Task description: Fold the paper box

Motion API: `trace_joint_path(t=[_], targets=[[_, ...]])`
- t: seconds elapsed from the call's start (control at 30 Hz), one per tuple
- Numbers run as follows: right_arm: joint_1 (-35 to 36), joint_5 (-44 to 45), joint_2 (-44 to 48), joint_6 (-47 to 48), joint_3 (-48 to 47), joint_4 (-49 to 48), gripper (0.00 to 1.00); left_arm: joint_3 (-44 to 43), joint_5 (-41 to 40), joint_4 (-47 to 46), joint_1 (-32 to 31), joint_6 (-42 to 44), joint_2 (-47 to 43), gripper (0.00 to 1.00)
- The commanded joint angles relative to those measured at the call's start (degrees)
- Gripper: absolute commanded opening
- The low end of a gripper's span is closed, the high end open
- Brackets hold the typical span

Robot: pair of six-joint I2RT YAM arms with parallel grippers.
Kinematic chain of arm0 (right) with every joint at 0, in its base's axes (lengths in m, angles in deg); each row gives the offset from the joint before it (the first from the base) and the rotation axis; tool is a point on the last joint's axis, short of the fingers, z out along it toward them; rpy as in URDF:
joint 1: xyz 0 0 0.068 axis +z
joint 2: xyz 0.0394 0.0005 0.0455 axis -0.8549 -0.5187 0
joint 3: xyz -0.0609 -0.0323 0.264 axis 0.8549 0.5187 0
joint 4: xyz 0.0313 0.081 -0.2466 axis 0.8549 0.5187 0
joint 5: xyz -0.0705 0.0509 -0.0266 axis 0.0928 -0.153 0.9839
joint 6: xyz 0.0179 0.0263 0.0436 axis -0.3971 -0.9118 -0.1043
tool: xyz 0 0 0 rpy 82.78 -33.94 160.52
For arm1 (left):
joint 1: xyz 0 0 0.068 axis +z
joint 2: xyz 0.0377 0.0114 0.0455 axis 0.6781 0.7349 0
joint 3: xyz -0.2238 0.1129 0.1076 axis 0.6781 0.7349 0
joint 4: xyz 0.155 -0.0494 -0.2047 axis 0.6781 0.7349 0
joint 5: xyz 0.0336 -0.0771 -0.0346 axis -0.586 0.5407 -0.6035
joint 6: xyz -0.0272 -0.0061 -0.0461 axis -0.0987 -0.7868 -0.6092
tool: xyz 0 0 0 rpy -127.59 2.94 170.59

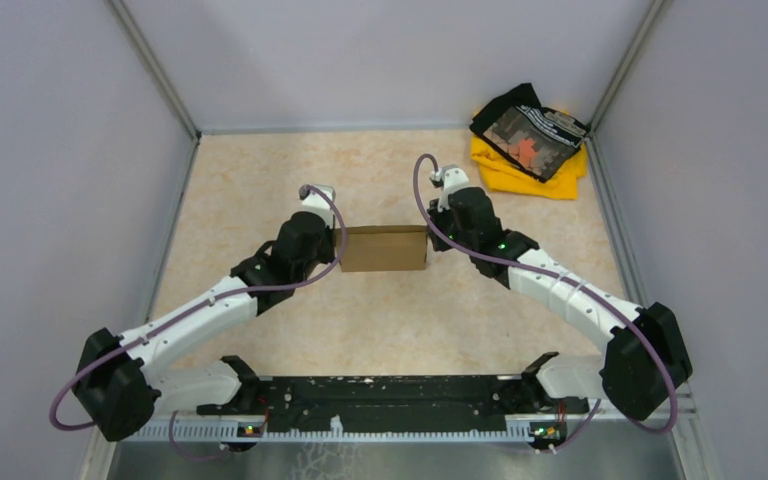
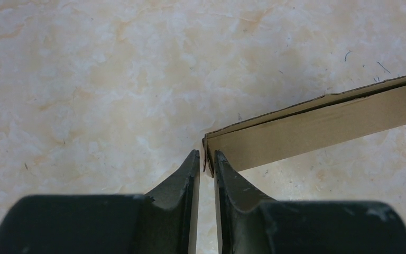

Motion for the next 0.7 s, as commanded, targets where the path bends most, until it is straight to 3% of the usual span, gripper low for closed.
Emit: trace_joint_path(t=[0.0,0.47,0.67], targets=[[1.1,-0.3,-0.7,0.4,-1.1,-0.9,0.00,0.2,0.0,-2.3,0.1,0.6,0.6,0.21],[1.1,-0.4,-0.9,0.6,-1.1,-0.9,0.00,-0.1,-0.1,-2.3,0.1,0.6,1.0,0.16],[1.1,-0.6,-0.9,0.7,-1.3,-0.8,0.00,-0.3,0.2,-2.1,0.2,0.6,1.2,0.09]])
